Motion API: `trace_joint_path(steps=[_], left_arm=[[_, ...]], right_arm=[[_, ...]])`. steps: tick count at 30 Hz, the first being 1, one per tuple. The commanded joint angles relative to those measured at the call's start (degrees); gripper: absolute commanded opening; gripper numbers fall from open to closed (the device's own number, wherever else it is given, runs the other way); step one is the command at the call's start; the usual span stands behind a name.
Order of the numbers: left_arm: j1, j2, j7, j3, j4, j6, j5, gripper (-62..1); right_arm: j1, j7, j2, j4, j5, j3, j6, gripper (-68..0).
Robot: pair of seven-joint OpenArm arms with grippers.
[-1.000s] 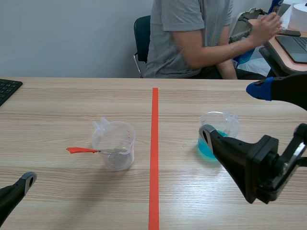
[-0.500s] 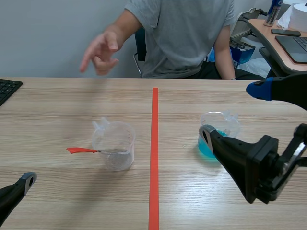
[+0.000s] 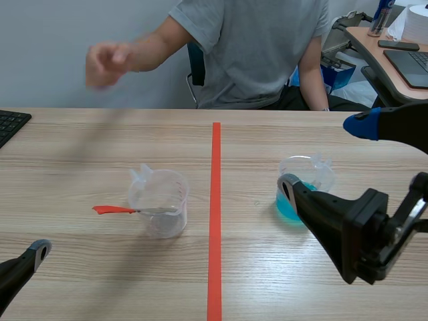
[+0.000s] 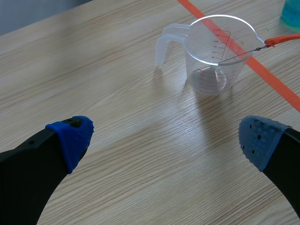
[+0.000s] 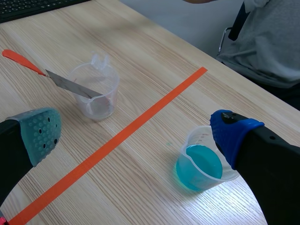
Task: Do the redox reaction experiment.
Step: 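Return to the home posture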
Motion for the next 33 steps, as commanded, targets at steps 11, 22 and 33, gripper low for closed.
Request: trace_joint_path(steps=[11, 22, 33], left_arm=[[-0.09, 0.28, -1.09, -0.17, 1.05, 0.13, -0.52, 1.4], [5.99, 0.26, -1.29, -4.76, 8.13, 0.17, -0.79, 1.4], [8.72, 0.31, -1.27, -5.99, 11.91, 0.26, -0.79, 1.4]], right_arm=[[0.66, 0.83, 0.15, 0.81, 0.63, 0.76, -0.28, 0.4], [0.68, 0.85, 0.15, 0.81, 0.63, 0.76, -0.28, 0.4], [0.68, 0.85, 0.15, 0.81, 0.63, 0.76, -0.28, 0.4]])
